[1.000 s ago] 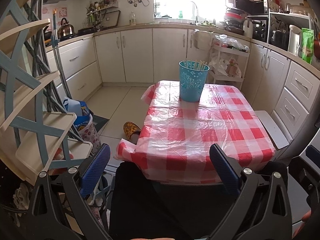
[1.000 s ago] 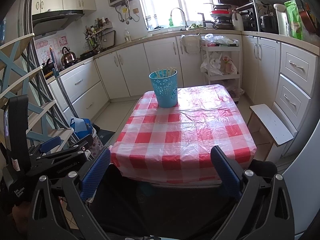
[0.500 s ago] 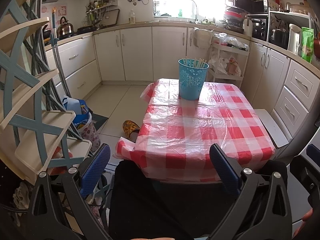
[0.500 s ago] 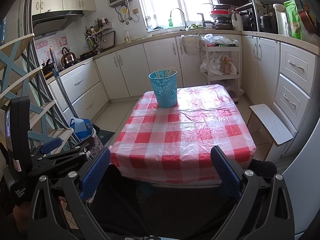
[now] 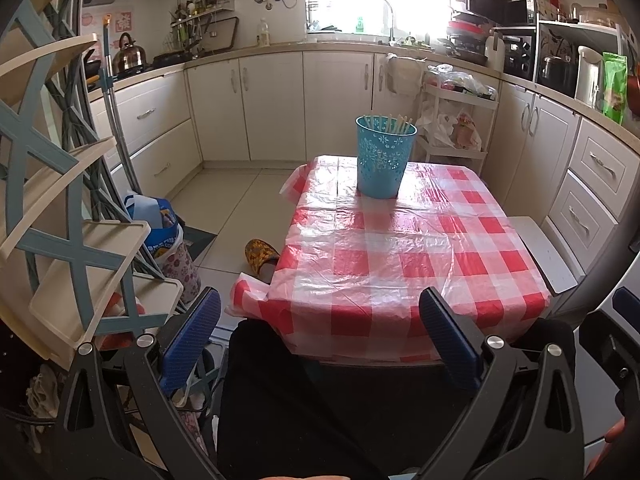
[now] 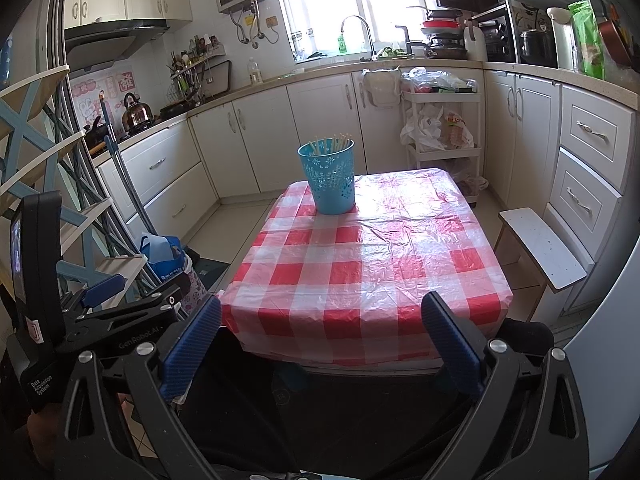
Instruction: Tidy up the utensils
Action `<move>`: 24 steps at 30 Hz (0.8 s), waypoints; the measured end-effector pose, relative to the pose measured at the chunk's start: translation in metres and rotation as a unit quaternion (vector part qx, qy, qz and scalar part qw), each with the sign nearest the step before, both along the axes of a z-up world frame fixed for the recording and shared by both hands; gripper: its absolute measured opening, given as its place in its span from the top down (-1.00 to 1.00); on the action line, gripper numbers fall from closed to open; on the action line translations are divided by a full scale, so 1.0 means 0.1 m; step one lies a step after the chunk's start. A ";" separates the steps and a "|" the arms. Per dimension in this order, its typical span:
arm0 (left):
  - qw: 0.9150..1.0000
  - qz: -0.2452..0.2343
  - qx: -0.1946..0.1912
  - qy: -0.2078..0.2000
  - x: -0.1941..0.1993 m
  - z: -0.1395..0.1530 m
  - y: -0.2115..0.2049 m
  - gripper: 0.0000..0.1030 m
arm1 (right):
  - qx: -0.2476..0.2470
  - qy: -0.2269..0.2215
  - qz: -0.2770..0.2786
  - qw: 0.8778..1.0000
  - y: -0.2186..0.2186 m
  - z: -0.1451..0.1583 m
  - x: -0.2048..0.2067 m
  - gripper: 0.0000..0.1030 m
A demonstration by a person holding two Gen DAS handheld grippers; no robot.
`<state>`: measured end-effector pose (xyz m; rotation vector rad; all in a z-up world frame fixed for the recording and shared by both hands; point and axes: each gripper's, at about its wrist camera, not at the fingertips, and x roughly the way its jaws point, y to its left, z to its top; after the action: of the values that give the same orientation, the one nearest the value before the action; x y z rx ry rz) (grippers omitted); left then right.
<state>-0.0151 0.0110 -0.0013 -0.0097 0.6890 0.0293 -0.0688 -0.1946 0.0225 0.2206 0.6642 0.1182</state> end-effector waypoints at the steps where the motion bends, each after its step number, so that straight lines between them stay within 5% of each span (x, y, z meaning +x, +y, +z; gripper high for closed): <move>1: 1.000 0.000 0.000 0.000 0.00 0.00 0.00 -0.85 | 0.000 0.000 0.000 1.000 0.00 0.00 0.00 -0.86; 17: 1.000 -0.008 -0.002 0.005 0.01 -0.06 0.01 -0.85 | -0.001 0.001 0.000 1.000 0.02 -0.01 0.00 -0.86; 24: 1.000 -0.012 0.000 -0.023 -0.06 -0.05 0.02 -0.85 | -0.002 0.001 0.003 1.000 -0.01 -0.10 -0.06 -0.86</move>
<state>-0.0211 0.0132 -0.0060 -0.0016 0.6426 0.0068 -0.0745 -0.1952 0.0126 0.2151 0.6666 0.1220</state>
